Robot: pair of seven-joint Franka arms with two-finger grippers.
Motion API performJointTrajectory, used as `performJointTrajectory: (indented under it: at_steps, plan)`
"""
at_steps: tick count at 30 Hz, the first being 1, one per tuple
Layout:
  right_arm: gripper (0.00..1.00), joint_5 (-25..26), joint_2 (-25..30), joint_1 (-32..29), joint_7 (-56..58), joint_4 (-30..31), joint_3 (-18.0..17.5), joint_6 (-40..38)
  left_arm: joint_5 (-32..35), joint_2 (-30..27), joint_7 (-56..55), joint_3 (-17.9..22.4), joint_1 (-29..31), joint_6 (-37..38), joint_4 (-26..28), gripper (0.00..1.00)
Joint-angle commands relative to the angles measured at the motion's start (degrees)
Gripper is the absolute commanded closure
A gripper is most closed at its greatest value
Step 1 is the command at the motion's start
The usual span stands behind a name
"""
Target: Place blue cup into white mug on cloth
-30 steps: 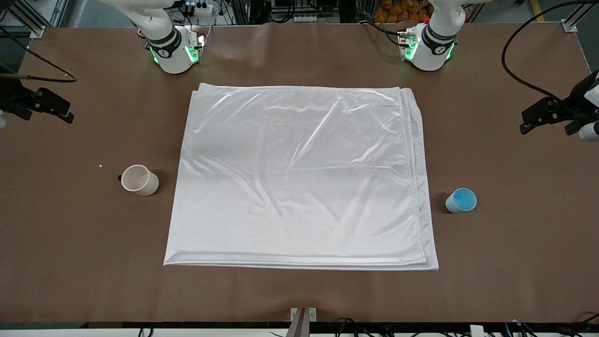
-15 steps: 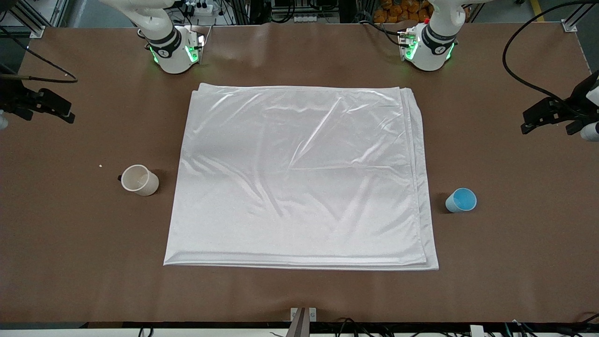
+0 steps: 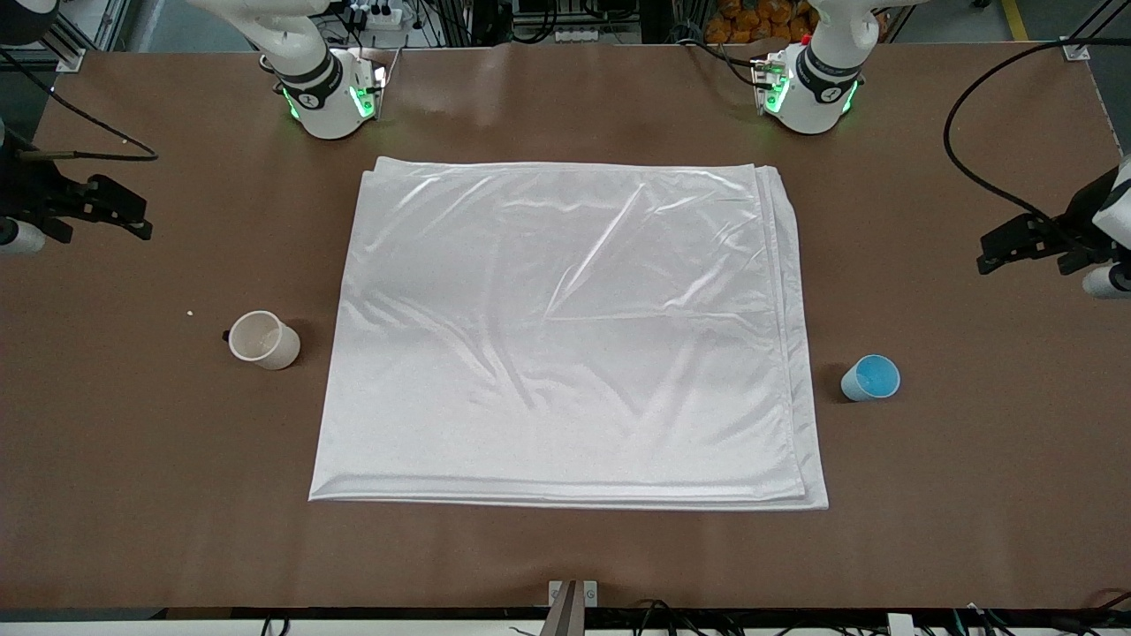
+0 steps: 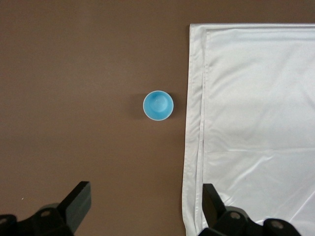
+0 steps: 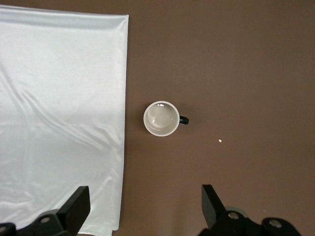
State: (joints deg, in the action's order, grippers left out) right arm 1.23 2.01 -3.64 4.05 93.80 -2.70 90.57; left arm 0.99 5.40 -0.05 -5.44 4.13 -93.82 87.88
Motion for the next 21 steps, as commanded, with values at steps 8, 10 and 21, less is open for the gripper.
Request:
performJointTrajectory:
  at_steps: [8, 10, 21]
  plan:
    - [0.00, 0.26, 0.89, -0.67, 10.61, 6.57, -0.29, 4.97, 0.94, -0.65, -0.83, -0.45, 0.26, -12.33, 9.67, 0.00]
    - [0.00, 0.26, 0.89, -0.67, 11.94, 7.36, -0.29, 5.93, 1.46, -1.27, -0.83, -0.45, 0.17, -14.45, 11.43, 0.00]
    - [0.00, 0.35, 0.71, -1.37, 19.14, 13.33, -0.29, 11.38, 1.73, -0.92, -0.83, -0.71, -0.36, -19.90, 15.47, 0.00]
